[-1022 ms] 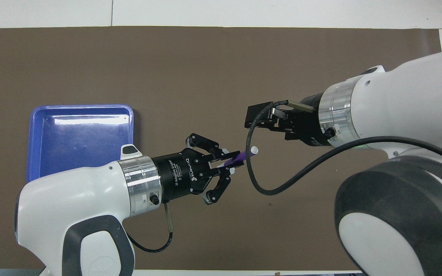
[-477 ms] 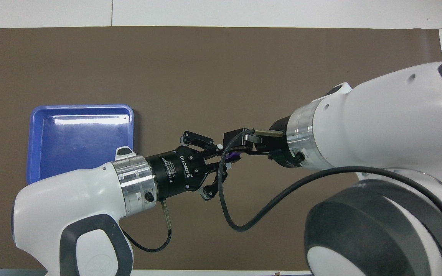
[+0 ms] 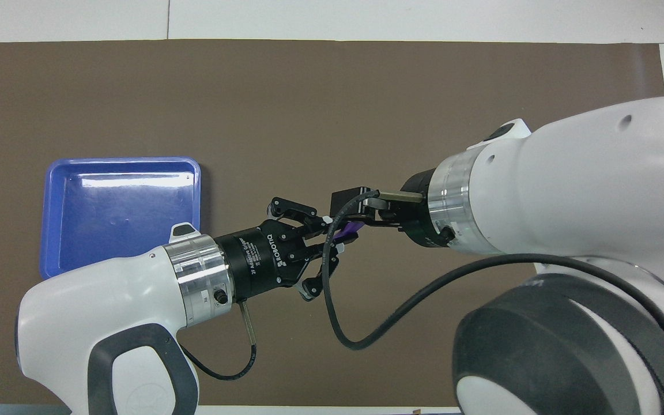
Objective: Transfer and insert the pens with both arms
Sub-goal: 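Grasp the purple pen with the right gripper, open the left gripper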
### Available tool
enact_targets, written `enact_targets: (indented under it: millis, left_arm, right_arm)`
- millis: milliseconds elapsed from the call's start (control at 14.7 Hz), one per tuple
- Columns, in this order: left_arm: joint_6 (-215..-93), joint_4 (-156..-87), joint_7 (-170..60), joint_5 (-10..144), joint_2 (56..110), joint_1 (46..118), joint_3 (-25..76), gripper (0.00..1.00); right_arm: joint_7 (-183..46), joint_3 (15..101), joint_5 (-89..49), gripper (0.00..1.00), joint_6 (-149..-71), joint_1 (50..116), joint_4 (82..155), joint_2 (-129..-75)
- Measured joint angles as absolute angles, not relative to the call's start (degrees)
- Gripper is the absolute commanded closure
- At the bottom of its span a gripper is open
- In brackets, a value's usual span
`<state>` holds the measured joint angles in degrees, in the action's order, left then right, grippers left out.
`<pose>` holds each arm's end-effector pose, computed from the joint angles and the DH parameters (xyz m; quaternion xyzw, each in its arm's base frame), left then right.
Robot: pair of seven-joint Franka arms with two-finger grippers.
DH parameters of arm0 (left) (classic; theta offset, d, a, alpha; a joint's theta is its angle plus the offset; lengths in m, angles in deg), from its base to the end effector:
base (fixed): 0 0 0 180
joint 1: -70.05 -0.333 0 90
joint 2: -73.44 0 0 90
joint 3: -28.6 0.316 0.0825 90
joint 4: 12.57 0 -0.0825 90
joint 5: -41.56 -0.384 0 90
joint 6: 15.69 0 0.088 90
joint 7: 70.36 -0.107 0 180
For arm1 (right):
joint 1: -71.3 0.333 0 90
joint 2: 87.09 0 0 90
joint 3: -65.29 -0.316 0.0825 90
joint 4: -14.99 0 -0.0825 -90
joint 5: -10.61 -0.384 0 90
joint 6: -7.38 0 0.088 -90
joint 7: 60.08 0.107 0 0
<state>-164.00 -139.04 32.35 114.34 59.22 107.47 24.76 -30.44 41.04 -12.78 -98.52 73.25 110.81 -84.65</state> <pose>0.3997 -0.3302 0.5437 0.4655 0.7215 -0.3460 0.3781 0.4934 0.2832 0.6303 -0.9739 0.0628 -0.0035 0.2183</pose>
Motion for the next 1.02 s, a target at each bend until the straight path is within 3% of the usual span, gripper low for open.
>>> enact_targets:
  millis: [68,204,409,477,886,954,1022]
  left_arm:
    - [-164.1,-139.0,32.3,114.4,59.2,107.5,24.8,1.0]
    - [-164.3,-139.1,32.4,114.4,59.2,107.5,24.8,1.0]
    - [-164.5,-139.1,32.4,114.6,59.2,107.5,24.8,1.0]
    - [-164.5,-139.1,32.4,114.7,59.2,107.5,24.8,1.0]
    - [-164.5,-139.3,32.4,114.9,59.1,107.6,24.7,1.0]
    - [-164.5,-139.3,32.4,114.9,59.1,107.6,24.7,0.01]
    - [-164.6,-139.3,32.4,114.9,59.1,107.6,24.7,0.0]
  right_arm:
    - [-30.4,41.0,-12.8,0.15,-98.7,73.3,110.8,-84.7]
    - [-30.5,41.0,-12.8,0.44,-98.8,73.3,110.8,-84.6]
    - [-30.5,41.0,-12.8,0.96,-98.9,73.3,110.8,-84.6]
    - [-30.5,41.0,-12.8,1.0,-98.9,73.4,110.8,-84.6]
    - [-30.6,40.9,-12.7,1.0,-99.0,73.6,110.7,-84.6]
    - [-31.0,40.9,-12.7,1.0,-99.0,73.6,110.7,-84.6]
    - [-31.5,40.9,-12.7,1.0,-99.1,73.6,110.7,-84.6]
